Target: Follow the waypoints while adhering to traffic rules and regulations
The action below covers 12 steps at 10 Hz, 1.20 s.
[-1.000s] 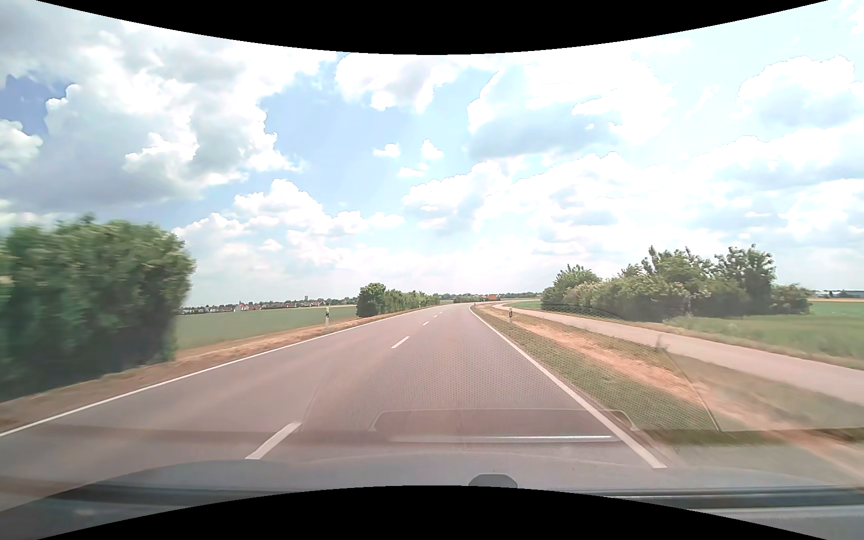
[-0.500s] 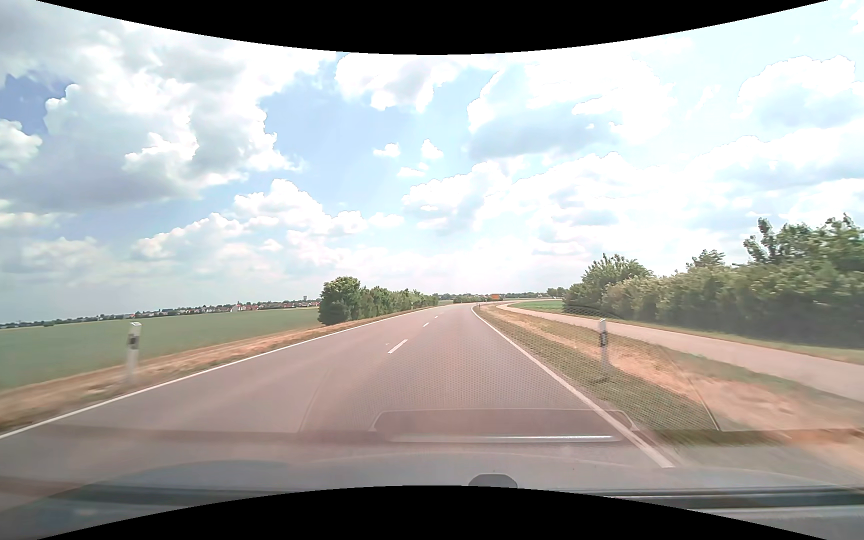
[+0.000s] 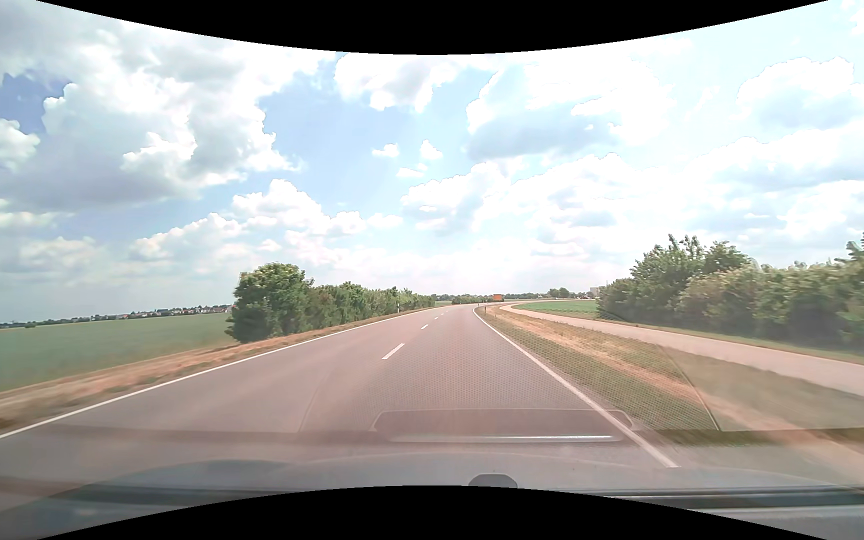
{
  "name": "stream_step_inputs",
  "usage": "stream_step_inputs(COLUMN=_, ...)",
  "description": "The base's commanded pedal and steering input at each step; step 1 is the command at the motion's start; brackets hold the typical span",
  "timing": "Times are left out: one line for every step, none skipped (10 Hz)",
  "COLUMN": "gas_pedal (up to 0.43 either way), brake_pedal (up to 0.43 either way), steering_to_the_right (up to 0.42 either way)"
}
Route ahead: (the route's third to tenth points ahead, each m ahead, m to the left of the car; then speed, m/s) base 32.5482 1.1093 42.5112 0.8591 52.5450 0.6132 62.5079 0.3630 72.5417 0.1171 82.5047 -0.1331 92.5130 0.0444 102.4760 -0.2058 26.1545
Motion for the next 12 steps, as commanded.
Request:
stream_step_inputs(gas_pedal=0.228, brake_pedal=0.0, steering_to_the_right=0.002)
stream_step_inputs(gas_pedal=0.228, brake_pedal=0.0, steering_to_the_right=0.002)
stream_step_inputs(gas_pedal=0.228, brake_pedal=0.0, steering_to_the_right=0.002)
stream_step_inputs(gas_pedal=0.228, brake_pedal=0.0, steering_to_the_right=0.002)
stream_step_inputs(gas_pedal=0.228, brake_pedal=0.0, steering_to_the_right=0.001)
stream_step_inputs(gas_pedal=0.22, brake_pedal=0.0, steering_to_the_right=0.002)
stream_step_inputs(gas_pedal=0.22, brake_pedal=0.0, steering_to_the_right=0.001)
stream_step_inputs(gas_pedal=0.209, brake_pedal=0.0, steering_to_the_right=0.001)
stream_step_inputs(gas_pedal=0.209, brake_pedal=0.0, steering_to_the_right=0.001)
stream_step_inputs(gas_pedal=0.209, brake_pedal=0.0, steering_to_the_right=0.001)
stream_step_inputs(gas_pedal=0.197, brake_pedal=0.0, steering_to_the_right=0.001)
stream_step_inputs(gas_pedal=0.197, brake_pedal=0.0, steering_to_the_right=0.001)
